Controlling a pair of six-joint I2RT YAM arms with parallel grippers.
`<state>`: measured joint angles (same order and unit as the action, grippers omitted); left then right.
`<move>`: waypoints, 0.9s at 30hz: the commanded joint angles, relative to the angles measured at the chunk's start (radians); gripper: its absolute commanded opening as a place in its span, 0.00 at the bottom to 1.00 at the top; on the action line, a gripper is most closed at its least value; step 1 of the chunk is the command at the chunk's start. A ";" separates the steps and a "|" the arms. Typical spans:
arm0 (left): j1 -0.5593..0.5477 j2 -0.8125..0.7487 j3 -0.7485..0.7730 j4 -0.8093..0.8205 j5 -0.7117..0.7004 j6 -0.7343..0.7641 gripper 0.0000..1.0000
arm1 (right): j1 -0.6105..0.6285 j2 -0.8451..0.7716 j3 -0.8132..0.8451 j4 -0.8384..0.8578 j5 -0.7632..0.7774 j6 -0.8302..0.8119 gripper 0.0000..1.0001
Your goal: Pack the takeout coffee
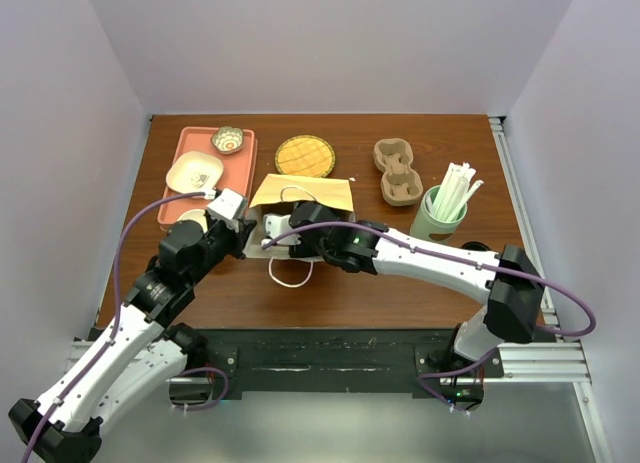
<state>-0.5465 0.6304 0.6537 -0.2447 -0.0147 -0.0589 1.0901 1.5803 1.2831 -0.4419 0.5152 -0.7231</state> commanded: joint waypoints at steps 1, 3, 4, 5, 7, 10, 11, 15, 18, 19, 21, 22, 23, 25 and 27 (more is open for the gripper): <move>-0.007 0.002 -0.016 0.087 -0.024 0.001 0.00 | -0.007 0.035 -0.024 0.097 0.040 -0.009 0.29; -0.007 0.000 -0.019 0.059 -0.024 -0.007 0.00 | -0.012 0.046 -0.039 0.129 0.066 -0.004 0.29; -0.007 0.002 -0.019 0.047 -0.024 -0.007 0.00 | -0.012 0.065 -0.041 0.134 0.083 -0.003 0.28; -0.007 0.002 -0.017 0.038 -0.021 -0.004 0.00 | -0.012 0.076 -0.034 0.131 0.104 0.002 0.28; -0.007 0.002 -0.017 0.027 -0.025 -0.007 0.00 | -0.012 0.090 -0.025 0.118 0.111 0.014 0.28; -0.007 0.009 -0.016 0.030 -0.021 -0.010 0.00 | -0.012 0.109 -0.007 0.112 0.131 0.028 0.27; -0.009 0.011 -0.016 0.031 -0.016 -0.009 0.00 | -0.012 0.112 -0.007 0.118 0.131 0.031 0.27; -0.009 0.009 -0.019 0.033 -0.014 -0.012 0.00 | -0.018 0.118 -0.025 0.155 0.121 0.036 0.27; -0.009 0.012 -0.016 0.031 0.010 -0.012 0.00 | -0.024 0.132 -0.013 0.157 0.120 0.040 0.27; -0.009 0.014 -0.014 0.030 0.010 -0.013 0.00 | -0.025 0.135 -0.008 0.160 0.124 0.042 0.27; -0.007 0.014 -0.012 0.027 0.033 -0.022 0.00 | -0.030 0.130 -0.005 0.163 0.125 0.044 0.27; -0.009 0.014 -0.009 0.025 0.032 -0.024 0.00 | -0.030 0.127 -0.007 0.166 0.128 0.042 0.27; -0.009 0.014 -0.009 0.022 0.033 -0.025 0.00 | -0.030 0.126 -0.007 0.170 0.134 0.047 0.27; -0.009 0.014 -0.006 0.019 0.033 -0.025 0.00 | -0.032 0.113 -0.007 0.175 0.131 0.050 0.27; -0.009 0.017 -0.008 0.021 0.033 -0.028 0.00 | -0.033 0.113 -0.007 0.167 0.138 0.048 0.26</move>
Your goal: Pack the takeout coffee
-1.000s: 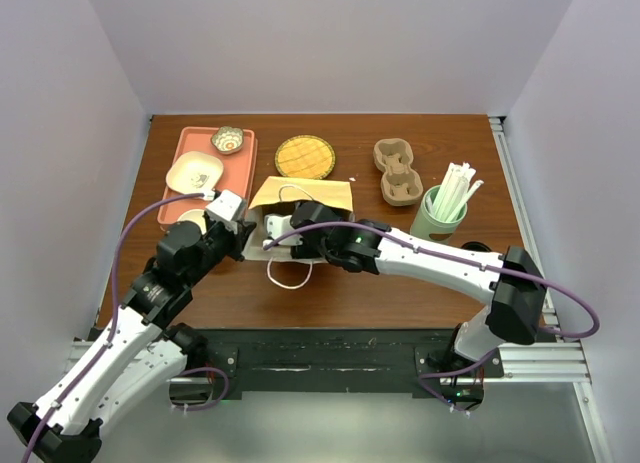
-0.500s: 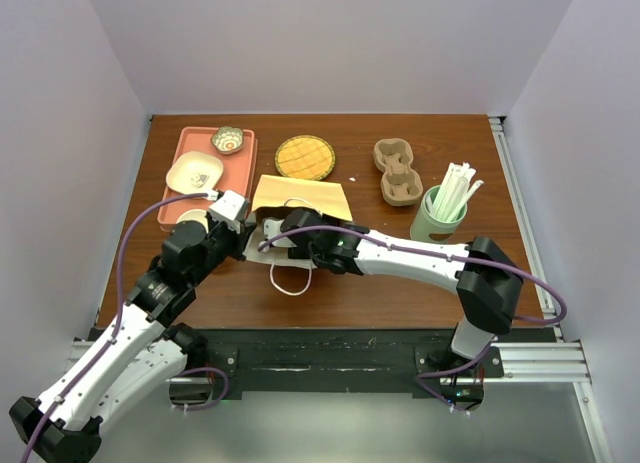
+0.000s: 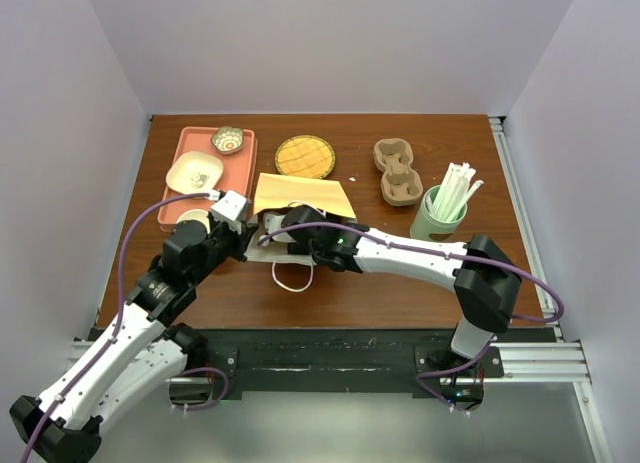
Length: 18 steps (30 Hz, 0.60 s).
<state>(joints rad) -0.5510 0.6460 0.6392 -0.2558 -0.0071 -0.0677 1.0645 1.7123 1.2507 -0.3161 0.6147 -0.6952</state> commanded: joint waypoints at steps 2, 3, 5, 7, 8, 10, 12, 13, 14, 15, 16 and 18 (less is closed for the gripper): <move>-0.004 0.006 0.007 0.035 0.024 -0.021 0.00 | -0.009 -0.019 0.023 0.037 0.045 0.019 0.27; -0.004 0.004 0.007 0.036 0.025 -0.021 0.00 | -0.011 -0.020 0.019 0.037 0.043 0.022 0.27; -0.004 0.006 0.005 0.038 0.025 -0.023 0.00 | -0.011 -0.013 0.016 0.034 0.049 0.023 0.27; -0.004 0.003 0.005 0.038 0.030 -0.026 0.00 | -0.014 -0.016 0.013 0.041 0.042 0.028 0.27; -0.004 0.003 0.005 0.039 0.032 -0.027 0.00 | -0.015 -0.014 0.013 0.054 0.037 0.028 0.27; -0.003 0.003 0.005 0.038 0.038 -0.032 0.00 | -0.023 -0.011 0.016 0.063 0.019 0.029 0.26; -0.004 0.001 0.007 0.039 0.041 -0.037 0.00 | -0.031 -0.003 0.016 0.064 0.005 0.036 0.26; -0.004 -0.002 0.007 0.038 0.042 -0.040 0.00 | -0.037 -0.003 0.015 0.064 0.002 0.037 0.26; -0.004 0.000 0.007 0.039 0.044 -0.043 0.00 | -0.038 -0.003 0.015 0.071 0.002 0.043 0.27; -0.004 -0.002 0.007 0.039 0.044 -0.043 0.00 | -0.041 -0.005 0.012 0.072 -0.004 0.046 0.26; -0.003 -0.003 0.007 0.038 0.045 -0.044 0.00 | -0.046 -0.008 0.009 0.072 -0.021 0.048 0.27; -0.004 -0.006 0.005 0.036 0.048 -0.046 0.00 | -0.047 -0.006 0.007 0.072 -0.020 0.043 0.26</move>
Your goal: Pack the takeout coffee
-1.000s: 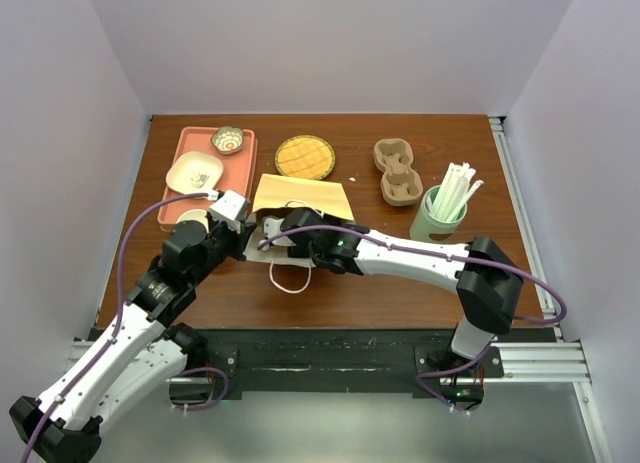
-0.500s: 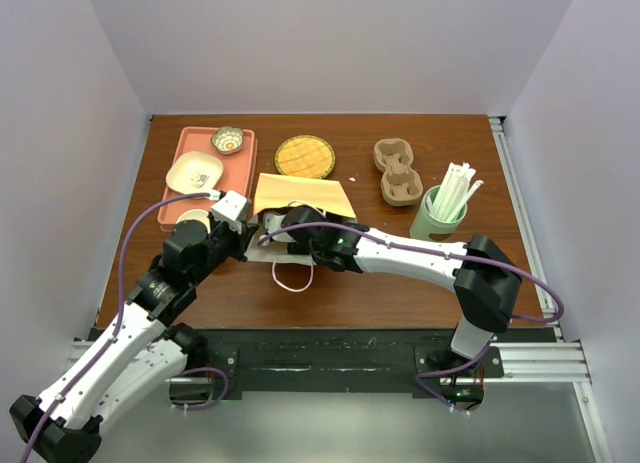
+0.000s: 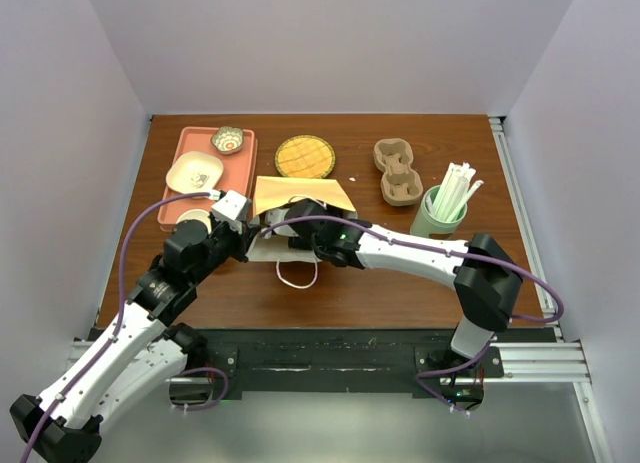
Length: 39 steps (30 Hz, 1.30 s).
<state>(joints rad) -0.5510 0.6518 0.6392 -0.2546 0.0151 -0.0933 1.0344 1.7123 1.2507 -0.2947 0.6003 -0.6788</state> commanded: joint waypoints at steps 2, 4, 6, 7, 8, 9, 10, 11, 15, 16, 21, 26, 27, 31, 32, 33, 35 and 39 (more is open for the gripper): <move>-0.004 -0.011 0.005 0.037 0.031 -0.020 0.00 | -0.017 -0.011 0.001 0.054 -0.026 0.022 0.27; -0.004 -0.011 0.004 0.038 0.029 -0.022 0.00 | -0.020 -0.025 -0.005 0.052 -0.062 0.018 0.27; -0.003 -0.011 0.004 0.038 0.028 -0.022 0.00 | -0.020 -0.022 -0.013 0.043 -0.082 -0.001 0.27; -0.004 -0.012 0.004 0.038 0.026 -0.022 0.00 | -0.020 -0.013 -0.008 0.034 -0.076 -0.002 0.26; -0.004 -0.011 0.004 0.038 0.025 -0.023 0.00 | -0.022 -0.011 -0.008 0.034 -0.071 -0.007 0.26; -0.004 -0.012 0.004 0.038 0.025 -0.023 0.00 | -0.022 -0.014 -0.013 0.038 -0.077 -0.011 0.26; -0.003 -0.011 0.005 0.037 0.025 -0.022 0.00 | -0.025 -0.020 -0.020 0.045 -0.085 -0.014 0.26; -0.004 -0.011 0.002 0.037 0.023 -0.023 0.00 | -0.027 -0.019 -0.019 0.046 -0.092 -0.013 0.26; -0.004 -0.014 -0.001 0.037 0.023 -0.022 0.00 | -0.031 0.003 -0.014 0.032 -0.114 0.002 0.26; -0.004 -0.015 -0.001 0.035 0.022 -0.022 0.00 | -0.033 0.004 -0.016 0.038 -0.119 0.007 0.27; -0.004 -0.020 -0.004 0.031 0.023 -0.022 0.00 | -0.043 0.016 -0.013 0.072 -0.126 0.018 0.28; -0.003 -0.024 -0.006 0.031 0.026 -0.020 0.00 | -0.054 0.020 -0.020 0.106 -0.134 0.019 0.30; -0.004 -0.024 -0.007 0.029 0.025 -0.020 0.00 | -0.057 0.021 -0.022 0.108 -0.135 0.018 0.30; -0.004 -0.024 -0.006 0.031 0.034 -0.019 0.00 | -0.063 0.024 -0.028 0.124 -0.146 0.019 0.30; -0.004 -0.026 -0.006 0.031 0.033 -0.019 0.00 | -0.065 0.027 -0.028 0.127 -0.148 0.019 0.30; -0.003 -0.026 -0.006 0.029 0.034 -0.019 0.00 | -0.066 0.030 -0.030 0.129 -0.148 0.019 0.30; -0.004 -0.024 -0.006 0.029 0.036 -0.017 0.00 | -0.066 0.041 -0.028 0.128 -0.151 0.018 0.31; -0.004 -0.023 -0.004 0.028 0.040 -0.019 0.00 | -0.068 0.059 -0.022 0.137 -0.155 0.019 0.33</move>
<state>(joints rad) -0.5510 0.6403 0.6392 -0.2562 0.0223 -0.0952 0.9852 1.7393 1.2339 -0.1947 0.4690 -0.6815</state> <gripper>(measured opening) 0.015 0.726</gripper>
